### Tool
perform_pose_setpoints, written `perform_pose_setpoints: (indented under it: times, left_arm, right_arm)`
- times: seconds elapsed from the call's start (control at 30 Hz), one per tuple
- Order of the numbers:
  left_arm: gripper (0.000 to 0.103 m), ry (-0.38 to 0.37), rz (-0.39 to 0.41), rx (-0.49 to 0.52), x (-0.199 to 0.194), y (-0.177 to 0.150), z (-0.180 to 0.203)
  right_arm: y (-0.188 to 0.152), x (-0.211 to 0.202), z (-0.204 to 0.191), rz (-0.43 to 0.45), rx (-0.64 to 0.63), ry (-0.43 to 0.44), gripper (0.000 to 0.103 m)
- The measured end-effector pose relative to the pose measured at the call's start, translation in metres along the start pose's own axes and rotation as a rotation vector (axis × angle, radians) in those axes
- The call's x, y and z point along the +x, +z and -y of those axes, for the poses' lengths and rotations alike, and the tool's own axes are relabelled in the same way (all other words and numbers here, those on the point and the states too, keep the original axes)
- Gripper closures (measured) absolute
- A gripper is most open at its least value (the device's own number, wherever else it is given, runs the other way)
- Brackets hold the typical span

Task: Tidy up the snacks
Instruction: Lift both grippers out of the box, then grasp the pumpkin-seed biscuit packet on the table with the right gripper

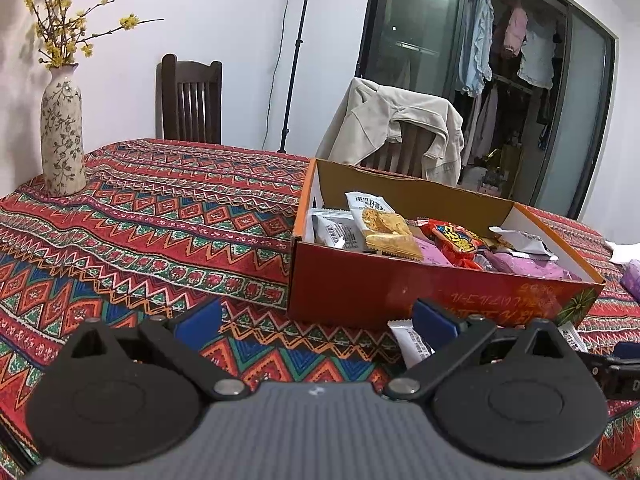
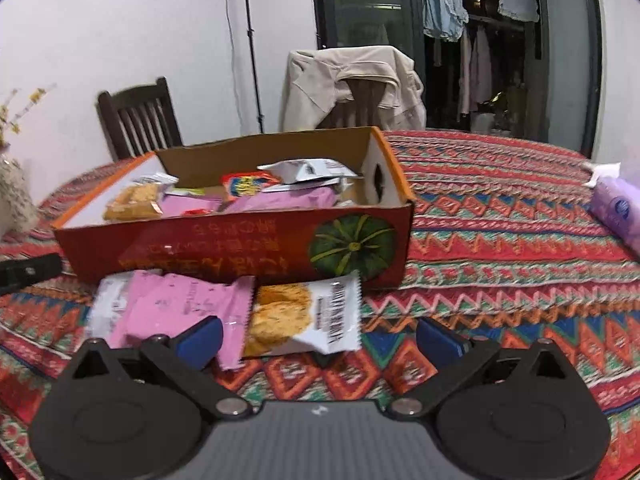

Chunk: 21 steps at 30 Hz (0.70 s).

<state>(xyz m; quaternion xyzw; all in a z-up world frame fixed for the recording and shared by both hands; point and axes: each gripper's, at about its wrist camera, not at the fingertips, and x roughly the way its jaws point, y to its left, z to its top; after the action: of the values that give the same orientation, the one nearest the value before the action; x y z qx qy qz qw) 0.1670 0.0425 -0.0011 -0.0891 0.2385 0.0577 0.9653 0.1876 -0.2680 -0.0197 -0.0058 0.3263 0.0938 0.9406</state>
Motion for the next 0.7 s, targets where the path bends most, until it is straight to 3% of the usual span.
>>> perform_pose_setpoints:
  times: [0.3, 0.57, 0.7]
  left_arm:
    - [0.000, 0.007, -0.004, -0.010, 0.000, 0.000, -0.002]
    - [0.000, 0.008, -0.018, -0.003, 0.003, 0.000, -0.001]
    - [0.000, 0.012, -0.021, -0.004, 0.004, -0.001, -0.001]
  right_arm:
    - [0.009, 0.038, -0.006, -0.108, -0.082, -0.033, 0.002]
    - [0.005, 0.045, -0.004, -0.078, -0.052, 0.026, 0.005]
    - [0.002, 0.038, -0.012, -0.045, -0.091, 0.063, 0.028]
